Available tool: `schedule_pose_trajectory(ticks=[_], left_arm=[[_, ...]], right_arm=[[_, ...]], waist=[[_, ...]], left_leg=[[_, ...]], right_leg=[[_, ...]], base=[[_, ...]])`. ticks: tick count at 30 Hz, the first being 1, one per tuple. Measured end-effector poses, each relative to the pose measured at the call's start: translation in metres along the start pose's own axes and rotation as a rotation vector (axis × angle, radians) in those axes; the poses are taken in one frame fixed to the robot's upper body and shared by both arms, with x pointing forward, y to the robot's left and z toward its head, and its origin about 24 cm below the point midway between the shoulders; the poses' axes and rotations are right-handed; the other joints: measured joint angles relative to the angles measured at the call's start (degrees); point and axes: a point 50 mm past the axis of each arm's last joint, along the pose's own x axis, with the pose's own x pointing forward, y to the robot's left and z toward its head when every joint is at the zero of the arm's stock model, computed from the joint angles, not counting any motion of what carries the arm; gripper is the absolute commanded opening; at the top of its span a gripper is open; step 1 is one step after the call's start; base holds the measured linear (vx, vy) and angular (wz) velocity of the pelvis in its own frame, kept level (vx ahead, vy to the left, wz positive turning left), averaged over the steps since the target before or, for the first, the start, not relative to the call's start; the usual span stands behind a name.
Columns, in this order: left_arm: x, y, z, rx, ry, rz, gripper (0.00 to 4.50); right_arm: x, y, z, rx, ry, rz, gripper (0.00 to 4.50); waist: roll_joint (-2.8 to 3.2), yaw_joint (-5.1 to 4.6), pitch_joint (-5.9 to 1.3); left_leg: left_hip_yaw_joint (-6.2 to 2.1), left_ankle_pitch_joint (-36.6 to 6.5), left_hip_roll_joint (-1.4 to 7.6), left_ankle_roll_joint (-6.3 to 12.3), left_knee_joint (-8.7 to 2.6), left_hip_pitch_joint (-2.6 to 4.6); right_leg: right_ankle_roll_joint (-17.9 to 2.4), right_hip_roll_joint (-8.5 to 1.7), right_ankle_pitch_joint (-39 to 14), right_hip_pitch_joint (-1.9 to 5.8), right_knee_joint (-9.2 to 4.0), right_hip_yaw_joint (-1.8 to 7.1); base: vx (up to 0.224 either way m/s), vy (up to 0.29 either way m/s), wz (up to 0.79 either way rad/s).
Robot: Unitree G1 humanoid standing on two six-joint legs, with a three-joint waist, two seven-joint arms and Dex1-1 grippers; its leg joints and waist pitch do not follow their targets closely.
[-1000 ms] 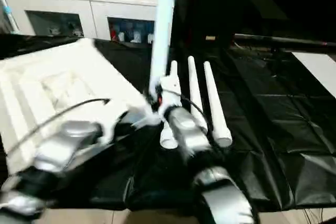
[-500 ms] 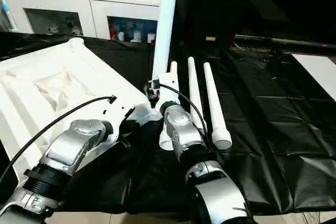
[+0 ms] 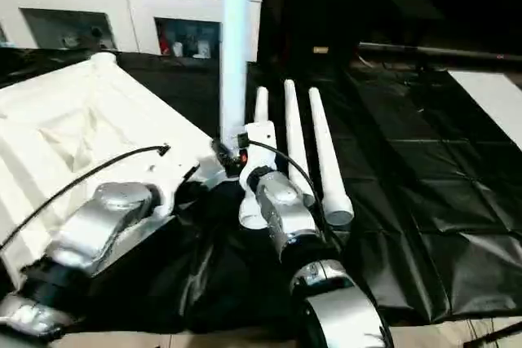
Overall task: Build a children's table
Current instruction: Rotate table base
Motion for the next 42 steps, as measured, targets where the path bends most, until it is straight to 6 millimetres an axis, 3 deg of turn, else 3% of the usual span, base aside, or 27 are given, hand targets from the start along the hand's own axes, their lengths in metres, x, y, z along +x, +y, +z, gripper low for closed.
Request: schedule_pose_trajectory(ticks=[8,19,28,42], left_arm=[[-0.015,0.009,-0.006,0.092,-0.018,-0.052,0.00],[-0.053,0.020,-0.023,0.196,-0.007,-0.277,0.00],[-0.062,0.022,-0.028,0.206,0.014,-0.343,0.00],[-0.062,0.021,-0.028,0.209,0.017,-0.352,0.00]], right_arm=[[-0.009,-0.003,0.008,-0.076,0.012,0.186,4.14],[-0.045,-0.018,0.014,-0.329,0.187,0.590,4.14],[-0.052,-0.016,0.013,-0.346,0.230,0.684,4.14],[-0.050,-0.016,0.011,-0.371,0.224,0.648,2.98]], waist=[[0.21,0.04,0.44],[-0.35,0.91,0.85],[-0.58,0.77,1.00],[-0.59,0.86,0.99]], left_leg=[[0.01,0.0,0.05,-0.05,-0.02,-0.06],[0.00,-0.1,0.11,0.15,0.47,-0.57],[0.00,-0.1,0.13,0.03,0.86,-0.52],[-0.01,-0.1,0.16,0.04,1.10,-0.52]], right_leg=[[-0.4,0.07,-0.1,-0.09,-0.04,-0.02],[-0.5,0.06,-0.3,-0.29,0.06,-0.05],[-0.6,0.04,-0.1,-0.16,0.23,-0.03],[-0.6,0.03,-0.1,-0.15,0.45,-0.03]], base=[[0.000,0.000,0.00],[0.000,0.000,0.00],[0.000,0.000,0.00],[0.000,0.000,0.00]])
